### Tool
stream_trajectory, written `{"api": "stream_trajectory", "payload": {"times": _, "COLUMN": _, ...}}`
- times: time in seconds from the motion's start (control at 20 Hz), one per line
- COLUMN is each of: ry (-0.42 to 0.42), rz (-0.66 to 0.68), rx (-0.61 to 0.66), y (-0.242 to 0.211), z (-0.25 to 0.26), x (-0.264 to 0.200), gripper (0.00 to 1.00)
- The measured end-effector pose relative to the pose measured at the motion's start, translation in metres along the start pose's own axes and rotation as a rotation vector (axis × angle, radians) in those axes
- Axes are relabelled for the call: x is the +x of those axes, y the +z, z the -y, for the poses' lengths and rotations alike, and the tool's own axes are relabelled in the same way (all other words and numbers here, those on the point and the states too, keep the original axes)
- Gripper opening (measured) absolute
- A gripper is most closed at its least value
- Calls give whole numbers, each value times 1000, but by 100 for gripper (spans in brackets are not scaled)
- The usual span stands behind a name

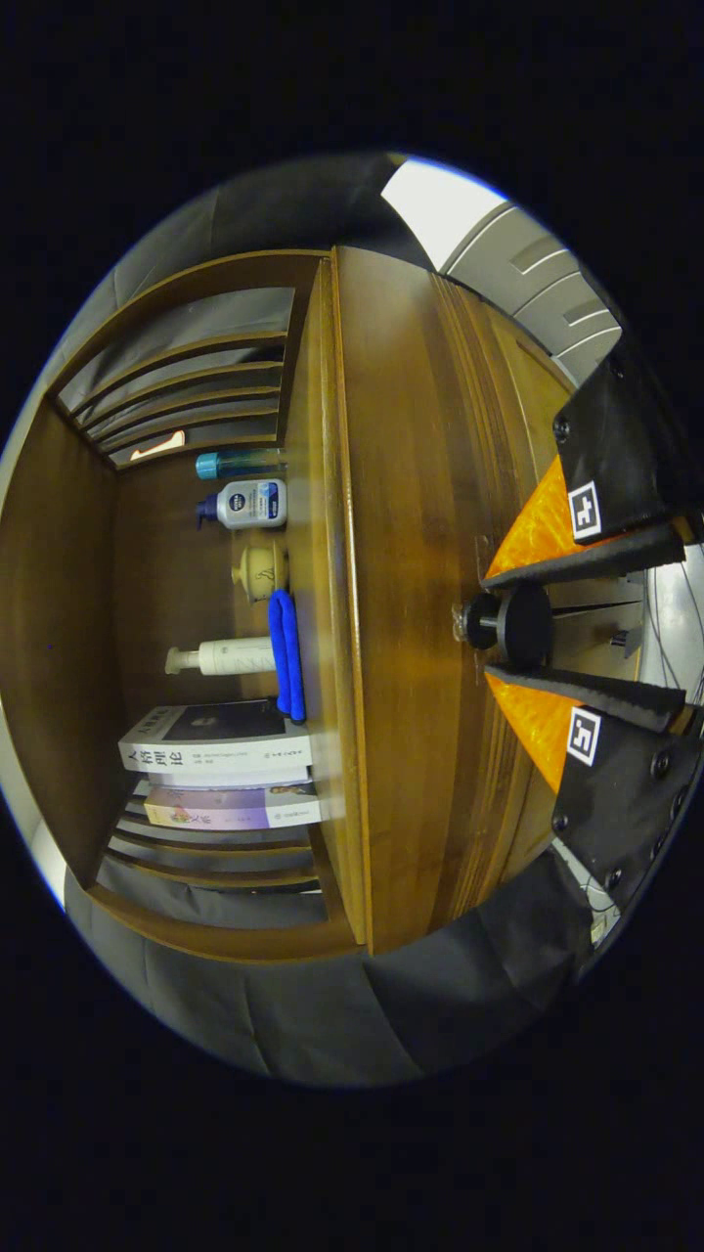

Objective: Pull open the drawer, take out the items inside it, and place them on the countertop above the cabinet.

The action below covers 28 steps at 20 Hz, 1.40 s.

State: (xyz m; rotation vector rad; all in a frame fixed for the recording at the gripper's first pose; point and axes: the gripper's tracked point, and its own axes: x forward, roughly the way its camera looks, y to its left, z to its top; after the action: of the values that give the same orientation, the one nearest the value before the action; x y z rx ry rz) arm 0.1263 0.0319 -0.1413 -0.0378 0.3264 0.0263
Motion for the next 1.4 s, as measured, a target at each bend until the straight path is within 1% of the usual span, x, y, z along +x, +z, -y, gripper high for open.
{"api": "stream_trajectory", "payload": {"times": 0.1, "ry": -14, "rz": -7, "rx": -40, "y": 0, "z": 2, "x": -1, "gripper": 41}}
{"api": "stream_trajectory", "payload": {"times": 0.15, "ry": -18, "rz": -14, "rx": -62, "y": 0, "z": 1, "x": -2, "gripper": 29}}
{"api": "stream_trajectory", "payload": {"times": 0.45, "ry": -12, "rz": -35, "rx": -25, "y": -5, "z": 1, "x": -13, "gripper": 29}}
{"api": "stream_trajectory", "payload": {"times": 0.85, "ry": 5, "rz": -35, "rx": -8, "y": -19, "z": 0, "x": -55, "gripper": 29}}
{"api": "stream_trajectory", "payload": {"times": 1.2, "ry": 9, "rz": -55, "rx": -57, "y": -27, "z": -1, "x": -81, "gripper": 29}}
{"api": "stream_trajectory", "payload": {"times": 1.4, "ry": 20, "rz": -72, "rx": -38, "y": -34, "z": -3, "x": -97, "gripper": 29}}
